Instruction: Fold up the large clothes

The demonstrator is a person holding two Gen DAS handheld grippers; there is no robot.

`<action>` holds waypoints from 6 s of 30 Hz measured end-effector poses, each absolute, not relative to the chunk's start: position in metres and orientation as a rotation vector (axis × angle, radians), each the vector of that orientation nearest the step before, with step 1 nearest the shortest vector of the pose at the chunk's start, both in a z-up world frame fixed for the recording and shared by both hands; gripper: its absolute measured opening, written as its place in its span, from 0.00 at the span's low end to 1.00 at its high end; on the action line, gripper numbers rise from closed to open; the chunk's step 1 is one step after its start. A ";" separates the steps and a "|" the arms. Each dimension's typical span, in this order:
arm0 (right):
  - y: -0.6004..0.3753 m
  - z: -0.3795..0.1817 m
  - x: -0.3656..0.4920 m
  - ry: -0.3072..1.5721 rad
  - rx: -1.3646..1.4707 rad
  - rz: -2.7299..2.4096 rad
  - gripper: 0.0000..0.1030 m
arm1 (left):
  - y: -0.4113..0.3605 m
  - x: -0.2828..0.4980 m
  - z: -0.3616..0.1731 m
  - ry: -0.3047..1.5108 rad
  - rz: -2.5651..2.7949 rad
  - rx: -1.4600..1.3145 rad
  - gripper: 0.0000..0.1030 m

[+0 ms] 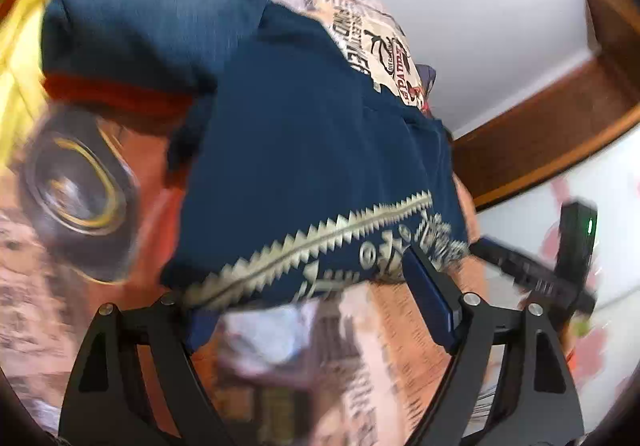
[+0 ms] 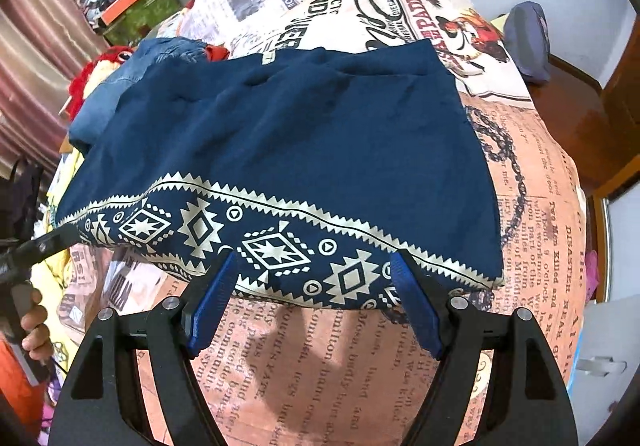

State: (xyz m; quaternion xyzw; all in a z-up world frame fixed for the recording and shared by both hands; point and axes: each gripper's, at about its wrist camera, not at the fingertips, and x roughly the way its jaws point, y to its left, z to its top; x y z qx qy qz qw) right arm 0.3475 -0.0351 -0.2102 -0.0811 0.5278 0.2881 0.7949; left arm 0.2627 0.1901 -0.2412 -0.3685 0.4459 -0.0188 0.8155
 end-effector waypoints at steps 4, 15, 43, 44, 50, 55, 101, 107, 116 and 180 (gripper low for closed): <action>-0.036 -0.213 0.347 1.140 -0.178 0.619 0.73 | 0.197 0.290 -0.269 0.955 -0.024 -0.909 0.81; -0.023 -0.216 0.365 1.148 -0.194 0.605 0.73 | 0.193 0.331 -0.253 0.881 0.167 -0.829 0.19; -0.009 -0.225 0.326 1.172 -0.135 0.786 0.73 | 0.060 0.352 -0.136 0.737 0.040 0.125 0.08; -0.029 -0.222 0.328 1.149 -0.135 0.731 0.73 | 0.048 0.354 -0.138 0.738 0.021 0.148 0.08; -0.112 -0.239 0.341 1.177 -0.098 0.508 0.73 | -0.031 0.363 -0.155 0.768 -0.170 0.274 0.08; -0.147 -0.265 0.343 1.248 -0.039 0.443 0.73 | -0.064 0.369 -0.203 0.935 -0.348 0.240 0.09; -0.120 -0.224 0.379 1.060 -0.053 0.325 0.77 | 0.107 0.341 -0.241 0.989 -0.024 -0.089 0.86; -0.169 -0.215 0.380 1.082 0.064 0.259 0.77 | 0.106 0.338 -0.240 0.987 -0.016 -0.087 0.86; -0.140 -0.197 0.346 1.050 0.024 0.428 0.77 | 0.100 0.333 -0.228 0.973 0.017 -0.051 0.86; 0.090 -0.136 0.369 1.030 0.215 1.110 0.22 | 0.328 0.365 -0.102 0.719 -0.208 -0.548 0.52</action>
